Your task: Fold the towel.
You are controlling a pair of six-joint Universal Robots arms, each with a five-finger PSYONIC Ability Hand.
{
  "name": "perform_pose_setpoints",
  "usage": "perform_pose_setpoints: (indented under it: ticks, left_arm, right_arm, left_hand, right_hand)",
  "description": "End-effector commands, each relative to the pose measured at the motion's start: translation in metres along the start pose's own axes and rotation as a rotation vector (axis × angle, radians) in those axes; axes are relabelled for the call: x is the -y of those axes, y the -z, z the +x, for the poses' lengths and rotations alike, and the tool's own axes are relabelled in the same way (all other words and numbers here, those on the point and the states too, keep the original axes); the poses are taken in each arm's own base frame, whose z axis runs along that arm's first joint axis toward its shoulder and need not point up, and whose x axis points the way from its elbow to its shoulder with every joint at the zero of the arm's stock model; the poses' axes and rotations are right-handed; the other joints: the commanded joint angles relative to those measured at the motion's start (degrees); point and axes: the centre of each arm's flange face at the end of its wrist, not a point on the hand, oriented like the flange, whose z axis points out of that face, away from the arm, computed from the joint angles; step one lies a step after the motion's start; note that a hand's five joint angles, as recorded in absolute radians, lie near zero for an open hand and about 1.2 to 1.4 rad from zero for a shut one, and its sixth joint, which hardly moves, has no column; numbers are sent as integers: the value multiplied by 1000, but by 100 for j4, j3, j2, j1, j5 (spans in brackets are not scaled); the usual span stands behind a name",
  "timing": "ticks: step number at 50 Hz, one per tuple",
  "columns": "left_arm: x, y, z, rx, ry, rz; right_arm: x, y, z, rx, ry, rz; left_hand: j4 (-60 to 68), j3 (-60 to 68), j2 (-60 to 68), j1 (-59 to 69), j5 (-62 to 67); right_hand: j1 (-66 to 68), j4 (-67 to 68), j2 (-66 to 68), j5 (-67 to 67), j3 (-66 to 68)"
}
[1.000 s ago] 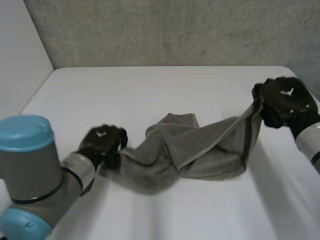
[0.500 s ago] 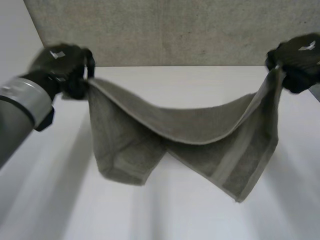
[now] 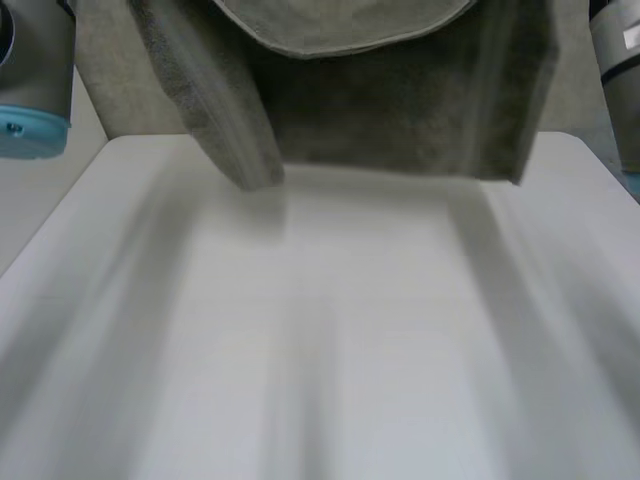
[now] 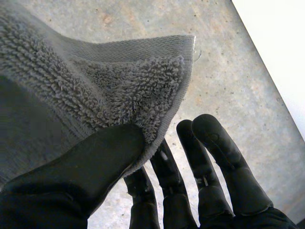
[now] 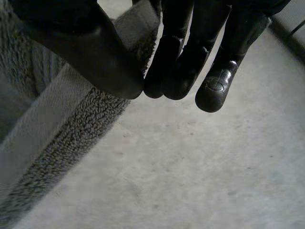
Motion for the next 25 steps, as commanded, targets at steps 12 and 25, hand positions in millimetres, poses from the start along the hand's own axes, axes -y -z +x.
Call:
perform_pose_setpoints:
  ticks: [12, 25]
  left_arm:
    - [-169, 181, 58, -342, -29, -587]
    - [-193, 224, 51, -369, -86, -674]
  right_arm:
    - [-69, 145, -91, 523, -190, -740]
    - [-83, 198, -105, 604, -219, -901]
  left_hand:
    - [-703, -733, -430, -79, -1530]
    - [-703, -733, -430, -79, -1530]
  right_hand:
    - [500, 383, 447, 329, 356]
    - [500, 383, 447, 329, 356]
